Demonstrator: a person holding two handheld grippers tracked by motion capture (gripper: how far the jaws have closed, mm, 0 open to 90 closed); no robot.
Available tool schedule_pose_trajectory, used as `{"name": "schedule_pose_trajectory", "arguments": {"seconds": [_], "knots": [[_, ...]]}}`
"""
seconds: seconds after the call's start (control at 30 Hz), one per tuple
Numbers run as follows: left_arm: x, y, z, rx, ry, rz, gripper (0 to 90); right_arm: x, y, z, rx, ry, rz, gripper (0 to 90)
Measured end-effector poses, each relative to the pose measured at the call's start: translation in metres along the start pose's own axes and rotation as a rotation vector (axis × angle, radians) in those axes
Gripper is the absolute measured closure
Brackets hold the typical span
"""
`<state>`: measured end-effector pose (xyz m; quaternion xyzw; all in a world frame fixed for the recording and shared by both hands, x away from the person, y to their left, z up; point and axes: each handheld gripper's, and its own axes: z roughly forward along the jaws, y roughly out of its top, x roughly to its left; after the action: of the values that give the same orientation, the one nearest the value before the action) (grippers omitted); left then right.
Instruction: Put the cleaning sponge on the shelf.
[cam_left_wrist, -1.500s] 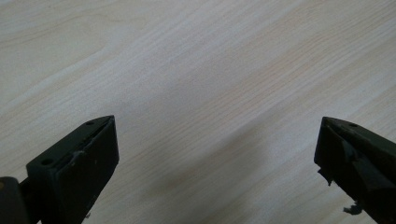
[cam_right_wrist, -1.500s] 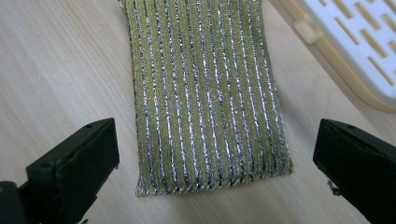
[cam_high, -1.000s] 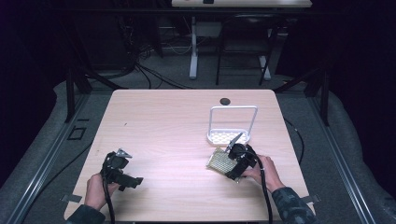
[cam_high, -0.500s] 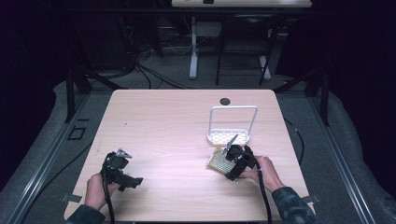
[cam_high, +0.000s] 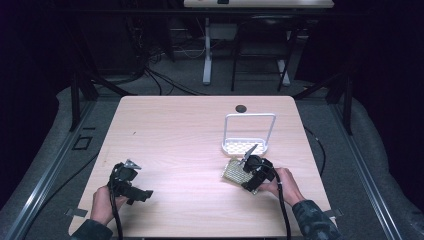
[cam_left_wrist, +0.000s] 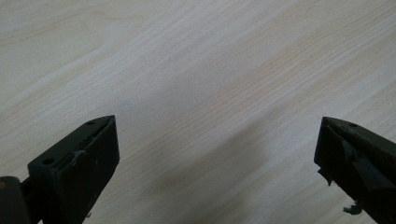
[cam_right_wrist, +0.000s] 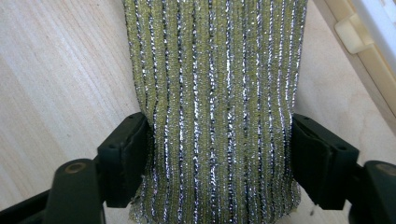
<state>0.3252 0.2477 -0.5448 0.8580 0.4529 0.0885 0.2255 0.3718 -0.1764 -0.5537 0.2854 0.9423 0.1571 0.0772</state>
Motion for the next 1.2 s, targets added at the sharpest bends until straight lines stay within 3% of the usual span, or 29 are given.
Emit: {"name": "schedule_pose_trajectory", "arguments": {"seconds": [0.2,0.57,0.77,1.2], "knots": [[0.0,0.0,0.0,0.0,0.0,-0.001,0.3,-0.001,-0.001,-0.008,-0.041,-0.004,0.008,29.9],[0.0,0.0,0.0,0.001,0.001,-0.001,0.3,-0.001,-0.004,-0.023,-0.056,-0.023,0.041,30.0],[0.0,0.0,0.0,0.0,0.002,-0.002,0.3,-0.006,-0.006,-0.027,-0.052,-0.047,0.09,29.8],[0.0,0.0,0.001,0.003,0.004,-0.003,0.3,-0.021,-0.001,-0.039,-0.101,-0.101,0.227,29.6]]}}
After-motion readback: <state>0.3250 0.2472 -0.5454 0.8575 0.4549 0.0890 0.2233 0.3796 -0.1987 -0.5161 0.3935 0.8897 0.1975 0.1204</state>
